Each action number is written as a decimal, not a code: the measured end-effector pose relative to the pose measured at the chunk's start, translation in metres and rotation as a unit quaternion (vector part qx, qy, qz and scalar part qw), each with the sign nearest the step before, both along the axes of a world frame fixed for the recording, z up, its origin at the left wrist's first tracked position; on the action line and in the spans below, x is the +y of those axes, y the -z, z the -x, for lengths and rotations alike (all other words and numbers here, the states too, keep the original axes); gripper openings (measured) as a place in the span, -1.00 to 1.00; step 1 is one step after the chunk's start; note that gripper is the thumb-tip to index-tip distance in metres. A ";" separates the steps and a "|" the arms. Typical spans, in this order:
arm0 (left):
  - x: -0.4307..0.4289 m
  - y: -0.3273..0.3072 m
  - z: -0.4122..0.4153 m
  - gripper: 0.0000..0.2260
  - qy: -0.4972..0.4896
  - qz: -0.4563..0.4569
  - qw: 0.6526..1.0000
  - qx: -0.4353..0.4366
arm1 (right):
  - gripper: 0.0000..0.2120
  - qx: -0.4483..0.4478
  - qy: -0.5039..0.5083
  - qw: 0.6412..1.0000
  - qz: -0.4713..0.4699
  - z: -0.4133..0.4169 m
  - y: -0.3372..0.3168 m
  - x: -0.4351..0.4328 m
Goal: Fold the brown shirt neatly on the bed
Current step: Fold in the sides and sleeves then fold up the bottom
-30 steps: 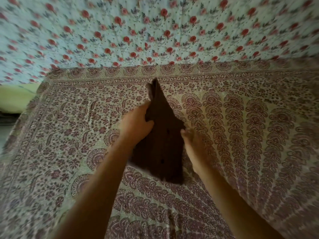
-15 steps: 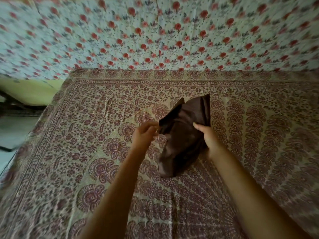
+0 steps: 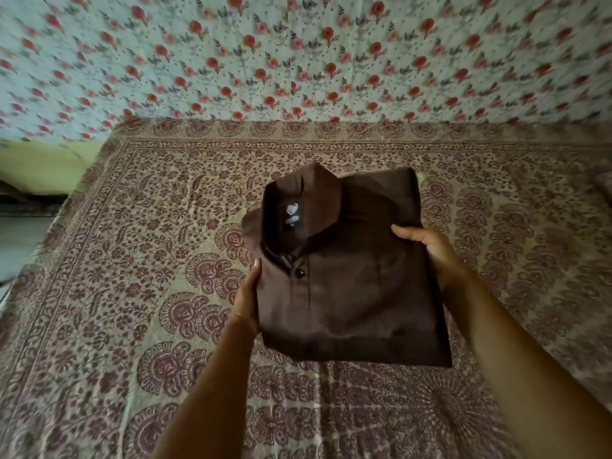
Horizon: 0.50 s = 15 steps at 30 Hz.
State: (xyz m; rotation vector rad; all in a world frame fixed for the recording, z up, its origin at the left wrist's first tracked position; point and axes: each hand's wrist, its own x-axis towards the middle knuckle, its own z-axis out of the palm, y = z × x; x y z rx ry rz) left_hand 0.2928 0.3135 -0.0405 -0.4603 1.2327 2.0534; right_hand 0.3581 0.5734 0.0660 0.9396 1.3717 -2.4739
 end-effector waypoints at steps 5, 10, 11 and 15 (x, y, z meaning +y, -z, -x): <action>-0.024 0.033 0.006 -0.76 0.057 0.241 0.960 0.127 | -0.81 -0.150 -0.008 0.986 -0.072 -0.040 0.081 0.017; -0.022 0.090 -0.027 -0.73 0.102 0.343 0.925 0.125 | -0.42 -0.229 -0.032 0.964 -0.127 -0.078 0.161 -0.007; -0.023 0.094 -0.031 -0.70 0.101 0.338 0.930 0.107 | -0.32 -0.223 -0.018 0.961 -0.162 -0.089 0.174 -0.012; -0.031 0.088 -0.044 -0.64 0.131 0.294 0.945 0.065 | -0.37 -0.173 0.056 0.935 -0.305 -0.128 0.191 -0.041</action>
